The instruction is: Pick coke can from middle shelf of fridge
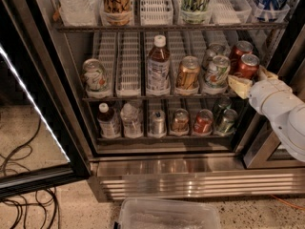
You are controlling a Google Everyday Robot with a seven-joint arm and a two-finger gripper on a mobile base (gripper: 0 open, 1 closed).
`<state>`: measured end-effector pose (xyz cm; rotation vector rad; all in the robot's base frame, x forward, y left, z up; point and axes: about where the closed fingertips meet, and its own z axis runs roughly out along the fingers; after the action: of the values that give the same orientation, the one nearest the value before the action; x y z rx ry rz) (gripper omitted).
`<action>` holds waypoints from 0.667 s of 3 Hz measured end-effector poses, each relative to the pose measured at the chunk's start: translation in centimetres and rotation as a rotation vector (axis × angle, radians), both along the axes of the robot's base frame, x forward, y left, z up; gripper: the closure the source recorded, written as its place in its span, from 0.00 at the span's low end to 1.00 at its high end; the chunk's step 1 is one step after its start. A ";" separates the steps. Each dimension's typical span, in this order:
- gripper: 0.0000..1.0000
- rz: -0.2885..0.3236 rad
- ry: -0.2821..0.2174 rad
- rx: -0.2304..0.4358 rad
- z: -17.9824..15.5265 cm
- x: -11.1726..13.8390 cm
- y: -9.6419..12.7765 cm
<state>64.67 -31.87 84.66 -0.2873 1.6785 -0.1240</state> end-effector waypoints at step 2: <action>0.33 -0.004 -0.006 0.000 0.1 0.1 0.3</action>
Offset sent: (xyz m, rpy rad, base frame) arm 0.0152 -0.0129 0.0062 0.0005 -0.0419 -0.0374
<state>64.81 -31.58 84.75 -0.2833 1.6728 -0.1283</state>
